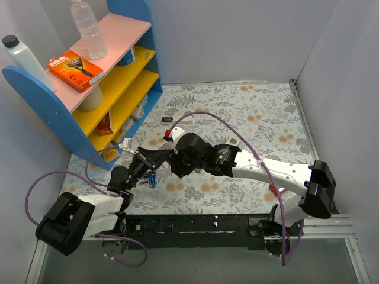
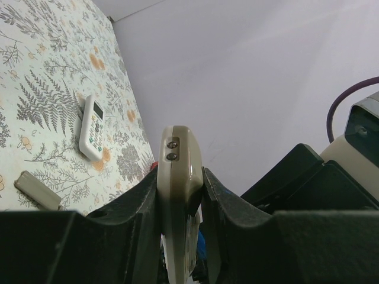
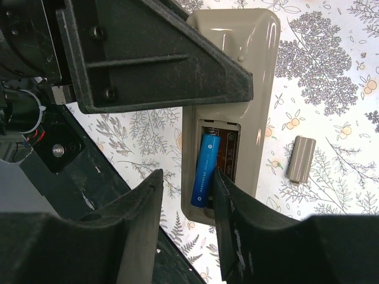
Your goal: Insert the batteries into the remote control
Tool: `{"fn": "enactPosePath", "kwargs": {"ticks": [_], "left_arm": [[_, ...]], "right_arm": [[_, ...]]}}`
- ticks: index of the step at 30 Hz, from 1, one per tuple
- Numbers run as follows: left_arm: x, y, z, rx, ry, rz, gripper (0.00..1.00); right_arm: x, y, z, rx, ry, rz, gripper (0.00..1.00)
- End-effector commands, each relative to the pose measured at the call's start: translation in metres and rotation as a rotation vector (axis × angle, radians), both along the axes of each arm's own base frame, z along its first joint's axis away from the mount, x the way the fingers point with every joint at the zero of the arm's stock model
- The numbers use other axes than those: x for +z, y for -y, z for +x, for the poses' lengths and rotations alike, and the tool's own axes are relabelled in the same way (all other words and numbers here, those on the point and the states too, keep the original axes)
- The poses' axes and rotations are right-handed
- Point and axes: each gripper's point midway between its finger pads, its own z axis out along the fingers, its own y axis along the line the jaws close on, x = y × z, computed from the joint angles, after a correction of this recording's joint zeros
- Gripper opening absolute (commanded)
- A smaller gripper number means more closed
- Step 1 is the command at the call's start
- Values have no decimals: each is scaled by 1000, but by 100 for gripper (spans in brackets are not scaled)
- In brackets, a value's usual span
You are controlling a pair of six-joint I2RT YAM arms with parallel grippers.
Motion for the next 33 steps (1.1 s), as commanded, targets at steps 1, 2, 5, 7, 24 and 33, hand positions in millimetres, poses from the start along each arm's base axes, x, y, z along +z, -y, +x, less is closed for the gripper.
{"fn": "enactPosePath", "kwargs": {"ticks": [1,2,5,7,24,33], "left_arm": [[2,-7,-14,-1,12,-50,0],[1,-7,-14,-1,11,-51,0],[2,-8,-14,-1,6,-63,0],[2,-8,-14,2,2,-68,0],[3,-14,-15,15,-67,-144,0],[3,-15,-15,20,-72,-142,0]], "right_arm": [[18,-5,-3,24,8,39,46],[19,-4,-2,15,14,37,47],[21,-2,-1,7,21,37,49],[23,-2,0,4,23,40,50],[32,6,2,-15,42,30,59],[35,7,2,-12,46,28,63]]}}
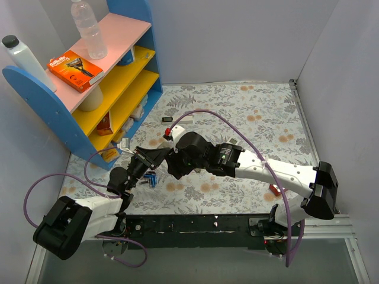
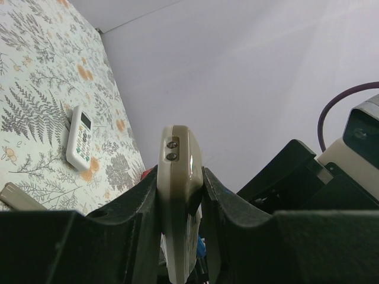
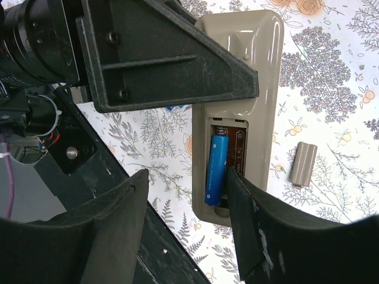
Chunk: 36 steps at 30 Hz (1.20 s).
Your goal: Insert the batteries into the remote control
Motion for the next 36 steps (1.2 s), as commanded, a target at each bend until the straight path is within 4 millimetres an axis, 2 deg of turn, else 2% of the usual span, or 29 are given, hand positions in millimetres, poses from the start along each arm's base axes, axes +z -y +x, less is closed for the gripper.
{"fn": "enactPosePath", "kwargs": {"ticks": [1,22,32,36], "left_arm": [[-12,-10,-15,-11,-101,-104,0],[-18,-10,-12,-5,-130,-104,0],[-16,-7,-14,-26,-133,-105,0],[-15,-7,-15,-36,-137,-109,0]], "right_arm": [[18,9,4,-16,28,-1,63],[35,7,3,9,53,17,70],[67,-5,-6,166,147,95,71],[74,0,-3,240,246,76,73]]}}
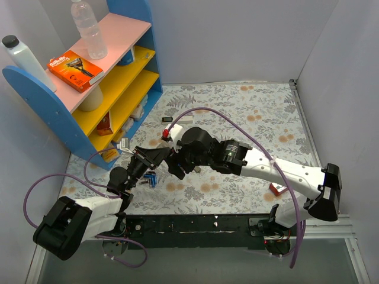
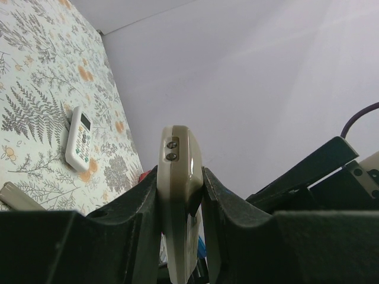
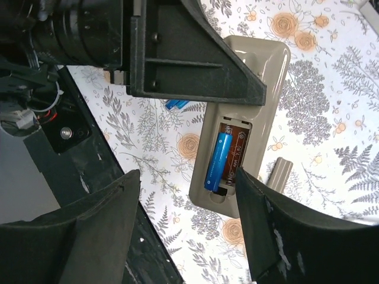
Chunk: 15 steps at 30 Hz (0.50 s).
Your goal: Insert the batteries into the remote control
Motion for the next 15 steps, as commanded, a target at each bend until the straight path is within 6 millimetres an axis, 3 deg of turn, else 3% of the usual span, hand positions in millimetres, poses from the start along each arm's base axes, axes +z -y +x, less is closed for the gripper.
{"fn": "enactPosePath", "kwargs": {"ticks": [1,5,7,8,10,15], "left_arm": [[-13,-5,-17,-45,-114,-100,0],[-11,-3,-18,-63,-111,-96,0],[-9,-1,-19,-73,-112,-98,0],[-9,-1,-19,-77,-115,-99,0],[-9,1,-19,-88,-116,-94,0],[-7,3,-21,-104,-116,-99,0]], "right_arm": [[46,-1,3,119,164,79,73],[40,13,2,237,278,7,66],[48,19,3,308,384,7,64],[38,20,-9,392,378,12,63],[47,23,-14,479,474,40,61],[30,30,-22,601,570,23,42]]}}
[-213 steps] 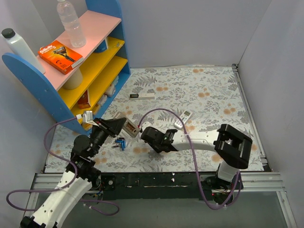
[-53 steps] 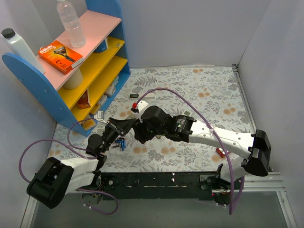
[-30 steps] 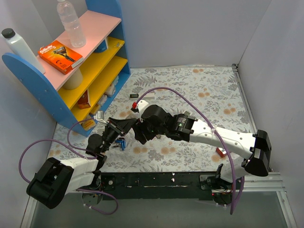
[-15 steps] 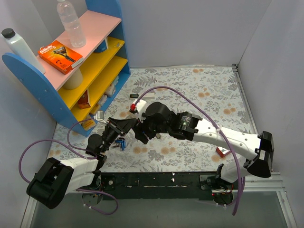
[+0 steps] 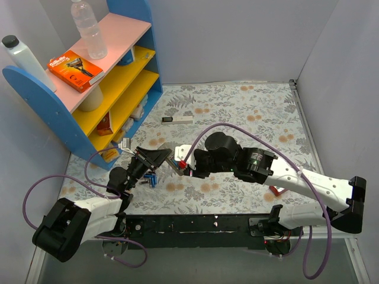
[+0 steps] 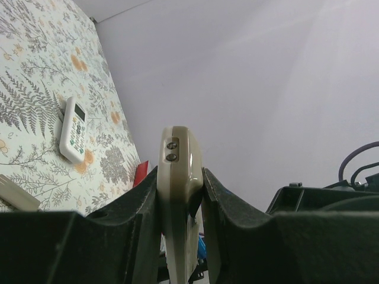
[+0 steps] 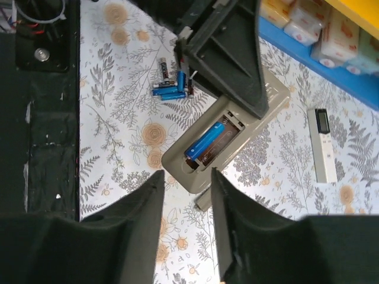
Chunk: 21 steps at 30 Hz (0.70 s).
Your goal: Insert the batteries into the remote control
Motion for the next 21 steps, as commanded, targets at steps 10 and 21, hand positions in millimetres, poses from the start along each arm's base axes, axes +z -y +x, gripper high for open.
{"fn": "enactPosePath", "kwargs": {"ticks": [10,21], "left_arm": [[-1,5,-16,-100,-108,-87,0],[4,7,-17,-114,-99,-92,0]], "right_arm": [[-7,-12,0,232,192,-2,31],[-20,-19,5,243,159,-44,31]]}}
